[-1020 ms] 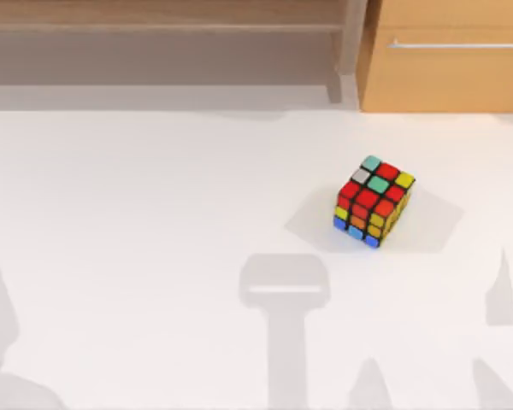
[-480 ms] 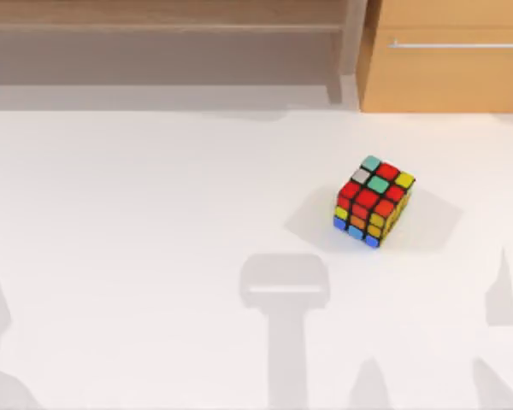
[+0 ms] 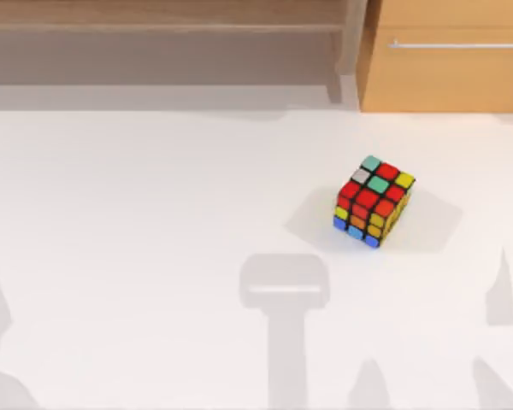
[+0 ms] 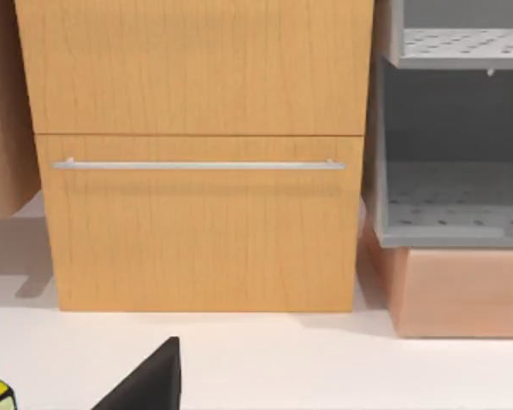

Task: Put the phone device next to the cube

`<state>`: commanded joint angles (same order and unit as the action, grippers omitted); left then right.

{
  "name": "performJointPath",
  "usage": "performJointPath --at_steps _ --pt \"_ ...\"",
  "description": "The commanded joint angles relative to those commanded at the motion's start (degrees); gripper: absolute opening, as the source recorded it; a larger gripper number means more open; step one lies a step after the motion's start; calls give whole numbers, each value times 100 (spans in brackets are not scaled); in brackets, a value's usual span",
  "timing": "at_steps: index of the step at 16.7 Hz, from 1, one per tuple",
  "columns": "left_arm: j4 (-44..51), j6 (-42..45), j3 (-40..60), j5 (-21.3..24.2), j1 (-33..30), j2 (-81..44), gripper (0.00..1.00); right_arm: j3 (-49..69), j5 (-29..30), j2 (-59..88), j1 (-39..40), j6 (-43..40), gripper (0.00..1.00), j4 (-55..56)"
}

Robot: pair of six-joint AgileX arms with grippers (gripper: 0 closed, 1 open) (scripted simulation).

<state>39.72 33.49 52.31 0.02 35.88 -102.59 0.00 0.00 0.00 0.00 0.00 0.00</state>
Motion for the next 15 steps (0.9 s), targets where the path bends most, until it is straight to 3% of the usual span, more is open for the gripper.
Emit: performJointPath --at_steps 9,15 --pt "0 0 0 0 0 0 2 0 0 0 0 0 100 0" --pt "0 0 0 0 0 0 0 0 0 0 0 0 100 0"
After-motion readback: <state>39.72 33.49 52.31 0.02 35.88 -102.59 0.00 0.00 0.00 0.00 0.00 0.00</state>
